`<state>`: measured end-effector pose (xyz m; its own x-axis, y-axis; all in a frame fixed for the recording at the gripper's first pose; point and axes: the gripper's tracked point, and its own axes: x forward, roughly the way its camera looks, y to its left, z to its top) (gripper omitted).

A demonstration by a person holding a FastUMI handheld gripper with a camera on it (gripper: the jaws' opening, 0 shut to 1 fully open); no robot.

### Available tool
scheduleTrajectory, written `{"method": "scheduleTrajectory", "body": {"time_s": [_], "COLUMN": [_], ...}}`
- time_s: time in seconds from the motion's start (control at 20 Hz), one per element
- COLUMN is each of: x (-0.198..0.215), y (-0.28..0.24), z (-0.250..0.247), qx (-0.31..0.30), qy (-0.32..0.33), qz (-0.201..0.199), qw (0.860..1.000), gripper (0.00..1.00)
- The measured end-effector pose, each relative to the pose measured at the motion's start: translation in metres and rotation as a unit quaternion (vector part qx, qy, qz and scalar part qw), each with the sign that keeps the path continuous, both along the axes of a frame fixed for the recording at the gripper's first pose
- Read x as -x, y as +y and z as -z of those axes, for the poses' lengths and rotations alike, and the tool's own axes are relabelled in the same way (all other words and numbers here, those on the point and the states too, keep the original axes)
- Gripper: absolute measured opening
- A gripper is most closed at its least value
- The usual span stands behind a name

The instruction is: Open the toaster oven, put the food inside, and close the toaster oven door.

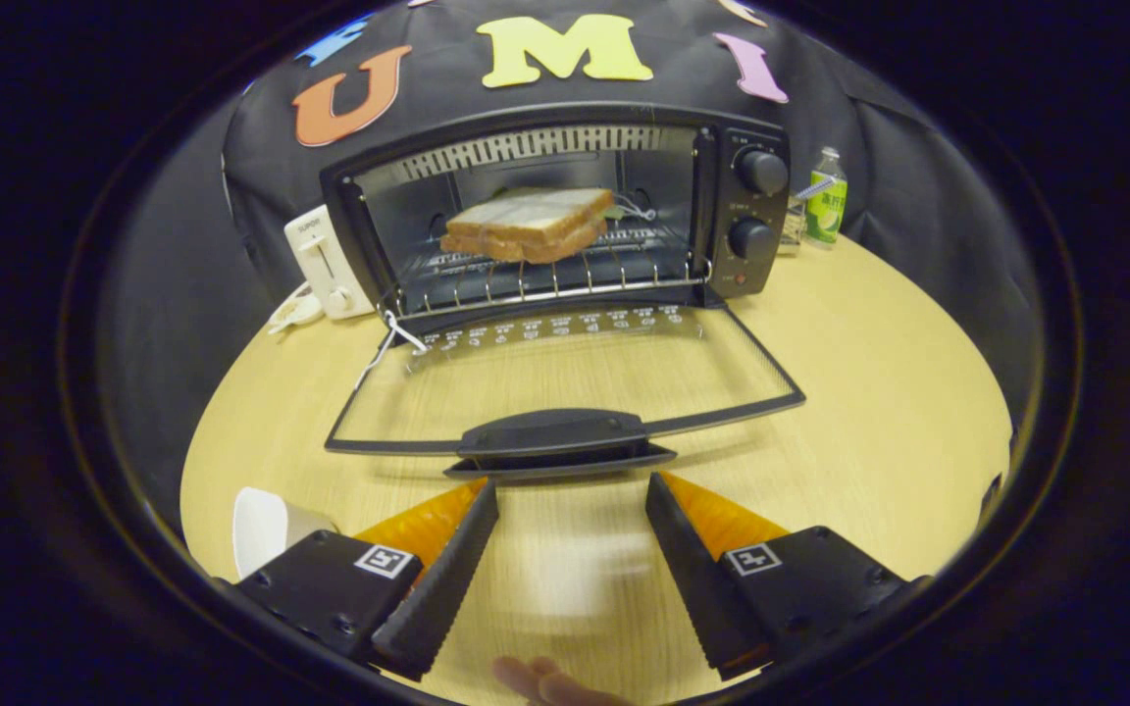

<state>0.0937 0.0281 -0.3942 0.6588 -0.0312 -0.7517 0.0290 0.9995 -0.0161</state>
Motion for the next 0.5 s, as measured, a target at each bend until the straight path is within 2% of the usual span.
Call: {"method": "scheduleTrajectory", "body": {"time_s": [0.4,0.5], "x": [0.0,-0.007], "y": [-0.002,-0.005], "z": [-0.007,-0.023], "qx": [0.018,0.034], "qy": [-0.006,-0.038], "qz": [-0.006,-0.005], "qw": [1.0,0.999], "gripper": [0.99,1.0]}}
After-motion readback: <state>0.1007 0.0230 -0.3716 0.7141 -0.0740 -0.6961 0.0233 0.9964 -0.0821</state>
